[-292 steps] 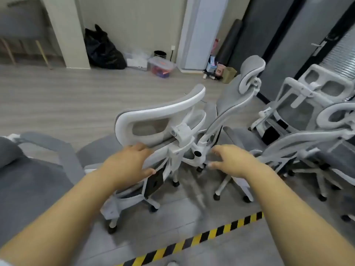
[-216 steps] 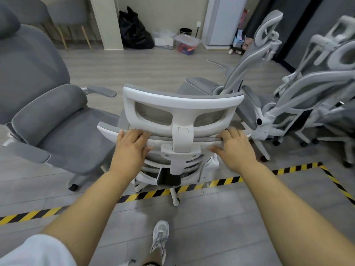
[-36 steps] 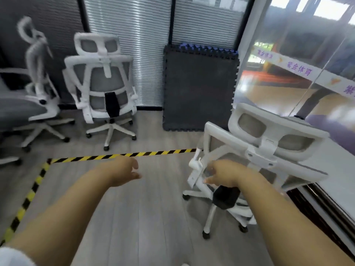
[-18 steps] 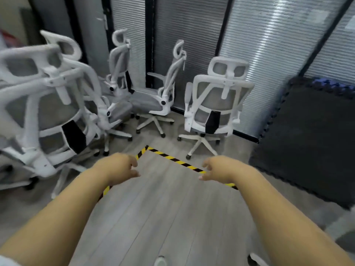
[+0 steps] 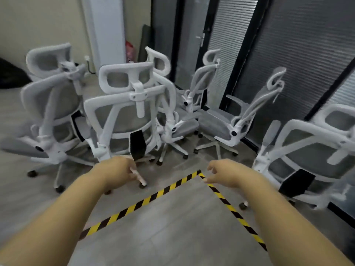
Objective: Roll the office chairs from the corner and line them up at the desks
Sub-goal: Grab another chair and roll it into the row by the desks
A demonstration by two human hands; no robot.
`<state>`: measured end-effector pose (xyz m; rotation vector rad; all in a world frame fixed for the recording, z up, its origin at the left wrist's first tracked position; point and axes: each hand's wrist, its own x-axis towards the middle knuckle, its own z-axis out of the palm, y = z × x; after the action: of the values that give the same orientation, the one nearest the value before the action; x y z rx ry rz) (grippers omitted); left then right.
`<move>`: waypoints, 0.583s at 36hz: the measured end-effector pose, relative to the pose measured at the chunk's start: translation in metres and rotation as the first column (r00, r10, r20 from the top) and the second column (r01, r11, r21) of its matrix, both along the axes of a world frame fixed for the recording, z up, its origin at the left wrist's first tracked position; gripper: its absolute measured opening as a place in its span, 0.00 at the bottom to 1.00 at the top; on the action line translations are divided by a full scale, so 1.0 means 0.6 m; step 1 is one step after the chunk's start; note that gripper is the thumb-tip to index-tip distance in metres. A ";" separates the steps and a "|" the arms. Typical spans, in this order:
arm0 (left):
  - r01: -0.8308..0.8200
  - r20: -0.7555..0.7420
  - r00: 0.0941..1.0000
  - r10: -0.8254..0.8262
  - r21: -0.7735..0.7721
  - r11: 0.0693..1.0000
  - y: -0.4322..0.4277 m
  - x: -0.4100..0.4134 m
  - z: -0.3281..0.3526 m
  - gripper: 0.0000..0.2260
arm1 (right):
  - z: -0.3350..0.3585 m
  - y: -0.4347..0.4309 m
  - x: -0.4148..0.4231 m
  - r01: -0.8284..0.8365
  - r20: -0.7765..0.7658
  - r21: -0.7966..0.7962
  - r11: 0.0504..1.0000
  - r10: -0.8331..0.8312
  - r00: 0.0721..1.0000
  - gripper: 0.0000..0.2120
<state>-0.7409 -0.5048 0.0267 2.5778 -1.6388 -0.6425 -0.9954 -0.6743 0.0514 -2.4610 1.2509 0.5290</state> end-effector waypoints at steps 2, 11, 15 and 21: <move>-0.037 0.017 0.999 0.037 0.011 0.999 -0.011 0.031 0.000 0.07 | 0.001 -0.030 0.042 -0.035 0.016 0.014 0.999 0.035 0.999 0.29; -0.135 0.070 0.988 0.137 -0.036 0.990 -0.105 0.205 -0.006 0.13 | 0.003 -0.144 0.235 -0.156 0.023 -0.024 0.988 0.156 0.987 0.25; -0.128 0.070 0.989 0.132 -0.059 0.990 -0.165 0.286 -0.006 0.14 | 0.000 -0.191 0.323 -0.170 0.013 -0.018 0.985 0.170 0.985 0.24; -0.118 0.078 0.989 0.124 -0.086 0.989 -0.246 0.388 -0.011 0.13 | -0.008 -0.265 0.432 -0.184 0.054 -0.043 0.982 0.186 0.981 0.25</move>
<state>-0.5080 -0.6526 0.0202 2.6539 -1.4816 -0.4574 -0.7364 -0.8330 0.0465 -2.6211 1.0243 0.4812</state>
